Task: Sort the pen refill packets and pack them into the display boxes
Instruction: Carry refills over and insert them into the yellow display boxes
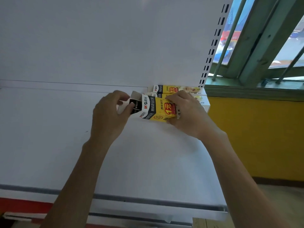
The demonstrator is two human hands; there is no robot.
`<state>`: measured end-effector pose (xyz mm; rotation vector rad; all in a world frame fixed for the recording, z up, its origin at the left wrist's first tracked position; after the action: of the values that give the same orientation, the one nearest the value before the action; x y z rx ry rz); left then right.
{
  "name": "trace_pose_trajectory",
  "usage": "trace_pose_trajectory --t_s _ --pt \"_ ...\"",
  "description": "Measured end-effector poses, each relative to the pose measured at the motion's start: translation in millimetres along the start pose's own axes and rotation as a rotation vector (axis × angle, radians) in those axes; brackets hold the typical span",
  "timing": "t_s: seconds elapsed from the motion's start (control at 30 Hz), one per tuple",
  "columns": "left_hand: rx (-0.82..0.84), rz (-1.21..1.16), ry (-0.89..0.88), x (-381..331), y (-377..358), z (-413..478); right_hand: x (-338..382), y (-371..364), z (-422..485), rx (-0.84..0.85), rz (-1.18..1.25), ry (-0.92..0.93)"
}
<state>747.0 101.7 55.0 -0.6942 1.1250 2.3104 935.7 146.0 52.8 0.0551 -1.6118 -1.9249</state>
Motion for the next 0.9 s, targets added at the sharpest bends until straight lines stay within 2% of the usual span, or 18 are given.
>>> trace_pose_trajectory --t_s 0.07,0.17,0.23,0.3,0.37,0.43,0.53,0.63,0.7,0.8,0.9 --pt "0.077 -0.04 0.051 1 -4 1 0 0 1 0.003 -0.022 0.0" --pt "0.216 -0.083 -0.003 -8 -15 -2 3 -5 4 0.016 -0.087 0.016" --pt "0.165 -0.121 0.053 -2 -16 0 3 -7 3 0.039 -0.079 0.007" --pt "0.081 -0.17 0.213 11 -15 3 3 -8 2 0.056 -0.049 -0.003" --pt "0.108 -0.158 0.285 16 -19 4 5 -8 1 0.057 -0.063 0.004" --pt "0.218 -0.093 0.199 10 -25 5 6 -9 2 0.051 -0.092 0.012" --pt "0.385 0.129 0.069 7 -34 6 4 -10 2 0.058 -0.128 -0.003" --pt "0.297 0.246 0.112 16 -27 6 -2 -10 4 0.076 -0.106 -0.048" --pt "0.225 0.264 0.073 15 -21 3 -5 -13 9 0.081 -0.126 -0.079" --pt "0.25 0.331 -0.025 13 -14 -7 -5 -21 14 0.095 -0.13 -0.096" --pt "0.243 0.391 -0.081 11 2 -22 16 -23 19 0.025 0.017 0.001"
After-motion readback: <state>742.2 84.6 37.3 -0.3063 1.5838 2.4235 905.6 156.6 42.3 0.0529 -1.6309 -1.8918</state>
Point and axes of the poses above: each hand's wrist, its own z-axis towards the middle knuckle, its own y-axis out of the back of the hand, x = y × z, the point moved 5 cm from there along z, towards the middle knuckle, and after that the axes turned 1 degree about -y, right-handed, at the moved point
